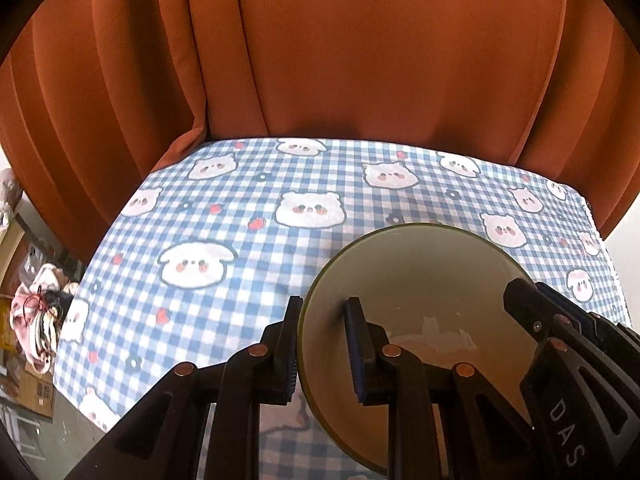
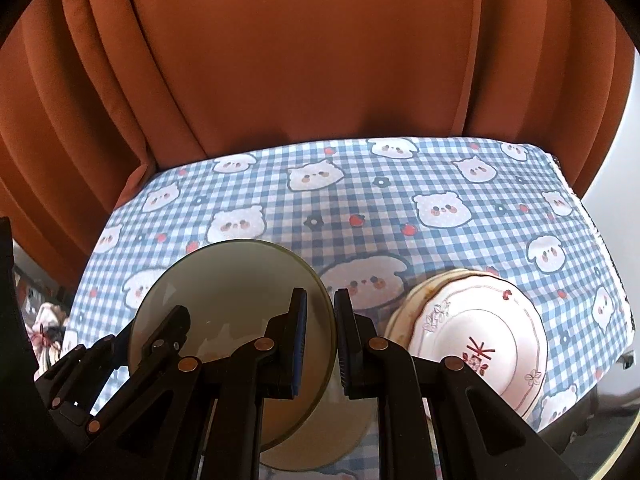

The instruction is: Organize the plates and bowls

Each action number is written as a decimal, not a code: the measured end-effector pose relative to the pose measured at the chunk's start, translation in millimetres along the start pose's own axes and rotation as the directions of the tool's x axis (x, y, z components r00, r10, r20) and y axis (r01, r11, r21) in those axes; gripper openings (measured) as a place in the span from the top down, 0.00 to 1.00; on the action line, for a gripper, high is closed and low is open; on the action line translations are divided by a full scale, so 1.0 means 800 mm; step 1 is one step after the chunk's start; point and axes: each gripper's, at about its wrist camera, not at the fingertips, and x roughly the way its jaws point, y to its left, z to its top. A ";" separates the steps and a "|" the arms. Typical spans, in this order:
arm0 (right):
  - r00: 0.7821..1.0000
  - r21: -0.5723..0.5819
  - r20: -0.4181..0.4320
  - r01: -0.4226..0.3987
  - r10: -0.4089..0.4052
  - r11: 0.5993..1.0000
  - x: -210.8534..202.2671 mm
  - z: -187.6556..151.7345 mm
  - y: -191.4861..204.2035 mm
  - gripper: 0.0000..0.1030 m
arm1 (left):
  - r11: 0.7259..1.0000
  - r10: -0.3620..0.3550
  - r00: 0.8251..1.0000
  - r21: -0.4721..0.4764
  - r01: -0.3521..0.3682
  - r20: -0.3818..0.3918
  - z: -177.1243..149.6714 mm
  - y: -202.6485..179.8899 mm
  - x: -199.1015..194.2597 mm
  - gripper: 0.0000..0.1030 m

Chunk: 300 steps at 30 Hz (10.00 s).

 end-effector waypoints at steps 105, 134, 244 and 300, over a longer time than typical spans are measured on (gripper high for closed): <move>0.899 0.301 -0.353 -0.152 0.258 0.941 0.132 -0.064 -0.062 0.53 | 0.966 -0.143 0.907 0.144 0.215 -0.395 -0.046 -0.025 0.104 0.51; 0.949 0.273 -0.294 -0.035 0.118 0.961 0.059 -0.045 -0.023 0.54 | 0.935 -0.250 0.895 0.146 0.322 -0.369 -0.021 0.007 0.046 0.54; 0.998 0.029 0.052 -0.027 0.026 0.999 -0.052 -0.054 -0.179 0.21 | 0.981 -0.161 0.980 0.133 0.145 0.118 -0.084 -0.075 -0.063 0.17; 0.981 0.077 0.176 0.066 -0.079 0.995 -0.072 -0.165 -0.047 0.12 | 0.983 -0.143 0.971 0.146 0.116 0.190 -0.145 0.097 -0.067 0.06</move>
